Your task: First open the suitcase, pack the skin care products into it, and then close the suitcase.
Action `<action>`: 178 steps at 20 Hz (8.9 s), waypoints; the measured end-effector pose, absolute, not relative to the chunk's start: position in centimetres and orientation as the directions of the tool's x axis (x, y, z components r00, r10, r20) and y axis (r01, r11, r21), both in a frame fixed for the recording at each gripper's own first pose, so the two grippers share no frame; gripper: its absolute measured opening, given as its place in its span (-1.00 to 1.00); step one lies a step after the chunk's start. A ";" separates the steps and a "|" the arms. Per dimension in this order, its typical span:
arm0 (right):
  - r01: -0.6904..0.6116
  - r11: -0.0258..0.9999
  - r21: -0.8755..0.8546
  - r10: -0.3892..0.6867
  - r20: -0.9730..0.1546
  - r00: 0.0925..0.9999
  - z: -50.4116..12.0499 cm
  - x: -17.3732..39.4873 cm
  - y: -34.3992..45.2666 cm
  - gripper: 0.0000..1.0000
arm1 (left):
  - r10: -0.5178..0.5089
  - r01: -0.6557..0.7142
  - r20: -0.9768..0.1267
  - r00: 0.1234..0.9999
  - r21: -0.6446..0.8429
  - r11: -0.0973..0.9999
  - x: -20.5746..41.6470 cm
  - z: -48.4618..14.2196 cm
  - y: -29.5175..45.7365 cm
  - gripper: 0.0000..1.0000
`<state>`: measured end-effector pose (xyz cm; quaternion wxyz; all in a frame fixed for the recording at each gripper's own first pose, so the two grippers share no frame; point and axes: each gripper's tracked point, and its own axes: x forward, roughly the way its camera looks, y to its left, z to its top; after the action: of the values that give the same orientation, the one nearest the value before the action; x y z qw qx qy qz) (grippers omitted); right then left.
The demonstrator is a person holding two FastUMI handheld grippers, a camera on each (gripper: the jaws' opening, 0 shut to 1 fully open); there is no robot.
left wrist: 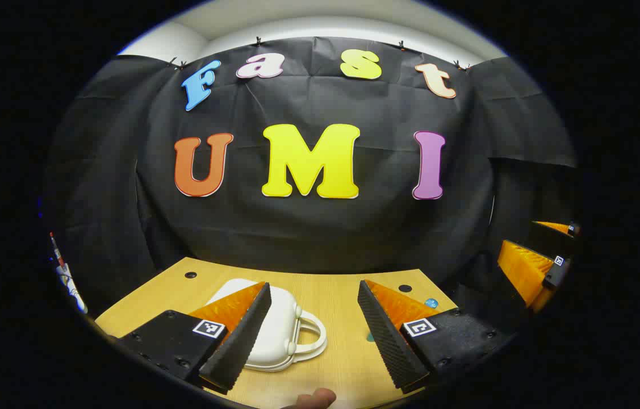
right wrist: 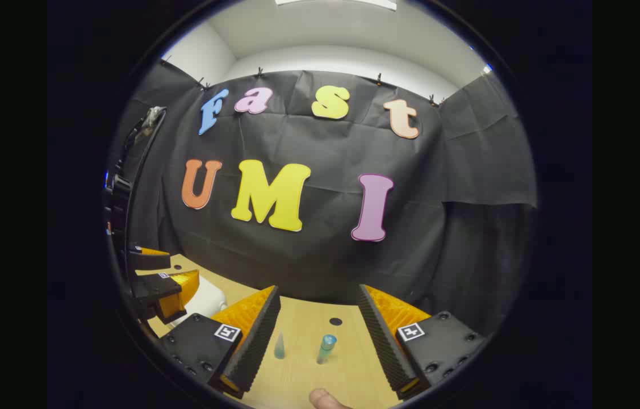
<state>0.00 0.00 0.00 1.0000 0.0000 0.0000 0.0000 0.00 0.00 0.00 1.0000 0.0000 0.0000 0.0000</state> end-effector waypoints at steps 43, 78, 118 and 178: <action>0.101 0.993 0.068 -0.079 -0.271 0.959 -14.2 4.2 -11.1 0.63 | 0.183 0.090 -0.217 0.959 0.843 0.530 10.3 -21.0 1.1 0.86; 0.279 0.959 0.046 -0.247 -0.343 0.906 -12.1 2.3 -1.5 0.63 | 0.040 0.147 -0.269 0.962 0.637 0.757 9.7 -3.6 12.2 -0.94; 0.286 0.957 -0.041 -0.276 -0.427 0.861 -12.6 -2.5 5.7 0.63 | 0.186 -0.229 -0.494 0.849 -0.028 0.973 10.6 -21.6 48.9 0.70; -0.064 0.993 0.098 0.101 -0.441 0.892 -22.0 16.3 -2.1 0.58 | -0.143 0.165 -0.422 0.895 0.016 0.986 15.4 -22.9 -9.4 -0.20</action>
<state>16.31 -2.06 -22.02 0.9718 0.0403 0.2285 0.0425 15.38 -9.40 -22.87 0.9732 0.0254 0.2146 -0.0789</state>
